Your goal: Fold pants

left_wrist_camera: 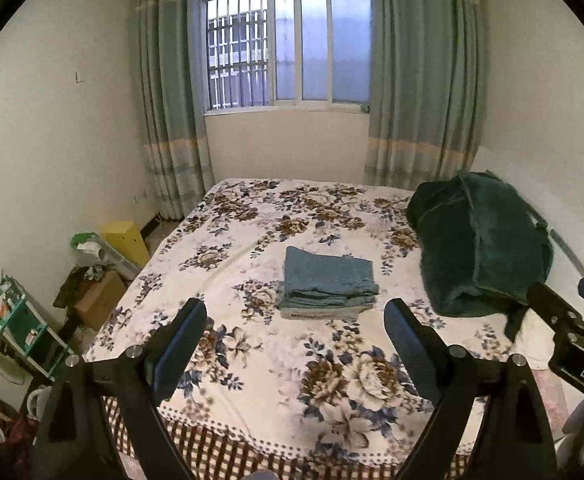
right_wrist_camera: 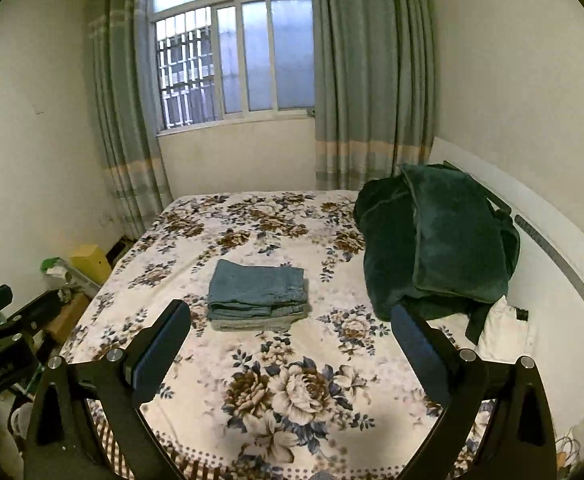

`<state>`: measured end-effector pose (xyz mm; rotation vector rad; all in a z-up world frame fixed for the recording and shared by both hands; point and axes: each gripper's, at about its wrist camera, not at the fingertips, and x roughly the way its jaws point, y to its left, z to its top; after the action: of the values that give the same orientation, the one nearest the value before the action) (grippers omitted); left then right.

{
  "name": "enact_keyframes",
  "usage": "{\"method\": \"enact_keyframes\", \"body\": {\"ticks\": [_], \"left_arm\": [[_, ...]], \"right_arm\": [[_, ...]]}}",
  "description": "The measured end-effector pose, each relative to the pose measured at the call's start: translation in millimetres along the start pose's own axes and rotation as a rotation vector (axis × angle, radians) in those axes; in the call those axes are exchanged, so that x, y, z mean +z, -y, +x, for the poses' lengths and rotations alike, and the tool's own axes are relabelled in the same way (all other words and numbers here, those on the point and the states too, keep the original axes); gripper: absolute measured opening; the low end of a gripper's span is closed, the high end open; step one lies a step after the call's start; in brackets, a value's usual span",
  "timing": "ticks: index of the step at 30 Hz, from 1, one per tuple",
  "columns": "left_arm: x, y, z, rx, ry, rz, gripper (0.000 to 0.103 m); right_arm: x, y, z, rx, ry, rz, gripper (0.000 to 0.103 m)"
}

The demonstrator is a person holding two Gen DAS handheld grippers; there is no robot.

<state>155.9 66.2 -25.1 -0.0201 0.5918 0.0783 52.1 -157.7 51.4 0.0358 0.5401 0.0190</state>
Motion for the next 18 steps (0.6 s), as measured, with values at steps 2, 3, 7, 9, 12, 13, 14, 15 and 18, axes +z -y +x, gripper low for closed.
{"method": "enact_keyframes", "body": {"ticks": [2,3,7,9,12,13,14,15,18], "left_arm": [[-3,1,-14,0.007,0.006,-0.003,0.091],[-5,2,-20,0.006,0.011,-0.006,0.091],[-9,4,-37,0.019,0.019,-0.009,0.091],[-12,5,-43,0.019,0.018,-0.006,0.091],[-16,7,-53,0.016,0.013,-0.005,0.099],[-18,8,-57,0.020,0.016,-0.003,0.103],[-19,10,-61,0.029,0.026,0.003,0.103],[-20,12,-66,0.035,0.034,0.011,0.103],[-21,15,-74,0.040,0.052,0.017,0.103]], "right_arm": [[2,0,-22,0.007,0.013,-0.015,0.102],[3,2,-32,0.007,0.019,-0.015,0.102],[7,9,-58,0.005,0.037,-0.013,0.102],[7,11,-69,0.006,0.044,-0.015,0.102],[7,13,-79,0.004,0.054,-0.021,0.103],[6,14,-81,0.004,0.056,-0.024,0.103],[6,15,-82,0.006,0.054,-0.028,0.103],[4,16,-87,0.010,0.055,-0.027,0.103],[5,20,-91,0.015,0.059,-0.024,0.103]]}}
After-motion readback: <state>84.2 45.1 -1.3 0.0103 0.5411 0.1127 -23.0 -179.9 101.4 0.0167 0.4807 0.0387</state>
